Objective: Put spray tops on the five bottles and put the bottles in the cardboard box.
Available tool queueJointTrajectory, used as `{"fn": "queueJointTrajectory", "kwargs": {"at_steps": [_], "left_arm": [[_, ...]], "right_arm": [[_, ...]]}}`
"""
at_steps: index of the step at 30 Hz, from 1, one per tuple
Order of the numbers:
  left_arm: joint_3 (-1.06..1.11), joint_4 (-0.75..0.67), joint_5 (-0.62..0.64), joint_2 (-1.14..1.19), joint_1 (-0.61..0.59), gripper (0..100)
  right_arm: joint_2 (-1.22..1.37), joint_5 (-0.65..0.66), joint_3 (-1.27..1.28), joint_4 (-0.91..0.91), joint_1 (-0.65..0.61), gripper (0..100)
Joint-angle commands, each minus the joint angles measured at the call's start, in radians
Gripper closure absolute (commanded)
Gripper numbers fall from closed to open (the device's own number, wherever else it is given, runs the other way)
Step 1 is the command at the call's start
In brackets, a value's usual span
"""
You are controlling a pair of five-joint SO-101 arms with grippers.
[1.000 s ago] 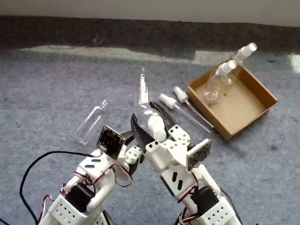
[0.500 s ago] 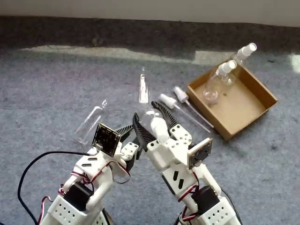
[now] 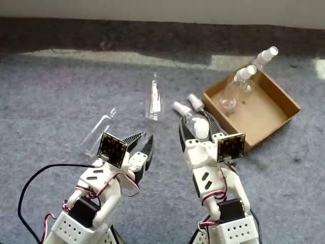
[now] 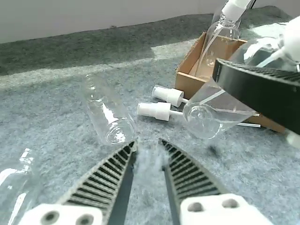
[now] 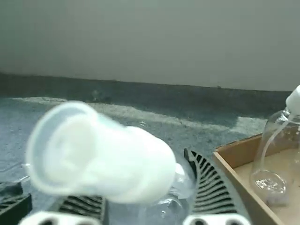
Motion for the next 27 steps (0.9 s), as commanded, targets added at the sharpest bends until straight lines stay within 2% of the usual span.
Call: {"fn": "queueJointTrajectory", "kwargs": {"at_steps": [1, 6, 11, 16, 21, 27], "left_arm": [[0.019, 0.0, -0.008, -0.013, -0.016, 95], [0.019, 0.0, -0.009, -0.013, -0.022, 95], [0.019, -0.005, -0.009, -0.013, -0.074, 95], [0.019, -0.005, -0.009, -0.013, -0.074, 95], [0.019, -0.005, -0.005, -0.013, -0.074, 95], [0.019, -0.006, -0.003, -0.013, -0.074, 95]], "right_arm": [[-0.015, 0.041, 0.002, 0.071, 0.062, 92.6], [-0.008, 0.112, -0.134, 0.237, 0.145, 92.6], [-0.005, 0.157, -0.274, 0.326, 0.243, 92.6], [-0.004, 0.227, -0.443, 0.441, 0.357, 92.6], [-0.002, 0.29, -0.526, 0.453, 0.501, 92.6], [0.077, 0.315, -0.547, 0.45, 0.57, 92.6]]}}
